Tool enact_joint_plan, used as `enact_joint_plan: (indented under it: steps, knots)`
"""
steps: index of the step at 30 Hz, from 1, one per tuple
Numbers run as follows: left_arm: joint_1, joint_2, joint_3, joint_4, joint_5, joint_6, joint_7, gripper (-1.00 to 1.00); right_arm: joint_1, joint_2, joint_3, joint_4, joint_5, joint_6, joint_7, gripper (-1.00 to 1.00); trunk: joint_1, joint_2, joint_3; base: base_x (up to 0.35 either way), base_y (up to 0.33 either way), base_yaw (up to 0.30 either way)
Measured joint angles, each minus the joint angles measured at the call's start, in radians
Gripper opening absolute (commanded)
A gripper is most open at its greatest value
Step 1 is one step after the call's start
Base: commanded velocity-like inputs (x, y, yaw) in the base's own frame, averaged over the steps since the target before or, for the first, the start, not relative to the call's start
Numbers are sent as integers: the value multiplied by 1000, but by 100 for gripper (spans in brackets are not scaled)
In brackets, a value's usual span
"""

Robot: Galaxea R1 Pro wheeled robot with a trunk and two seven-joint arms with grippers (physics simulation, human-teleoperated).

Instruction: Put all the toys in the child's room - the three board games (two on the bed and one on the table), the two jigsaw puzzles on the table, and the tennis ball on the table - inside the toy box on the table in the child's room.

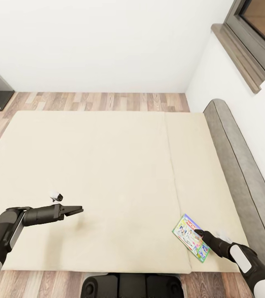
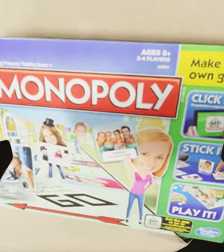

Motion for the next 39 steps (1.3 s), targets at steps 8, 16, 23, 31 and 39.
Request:
enact_joint_plan:
  steps: [8, 16, 23, 31, 39]
  knots:
    - [0, 0, 0, 0, 0, -1, 0, 100, 0, -2, 0, 1, -1, 0, 1, 100, 0, 0, -1, 0, 0, 0]
    - [0, 0, -1, 0, 0, -1, 0, 100, 1, -5, -2, 2, -2, 0, 1, 100, 0, 0, -1, 0, 0, 0]
    - [0, 0, -1, 0, 0, -2, 0, 100, 3, -16, -3, 2, -3, 0, 1, 100, 0, 0, -1, 0, 0, 0]
    - [0, 0, -1, 1, 0, -2, 0, 100, 5, -27, -6, 3, -4, 1, 1, 100, 0, 0, -1, 0, 0, 0]
    - [0, 0, -2, 0, 0, -2, 0, 100, 6, -30, -6, 4, -5, 0, 1, 100, 0, 0, -1, 0, 0, 0]
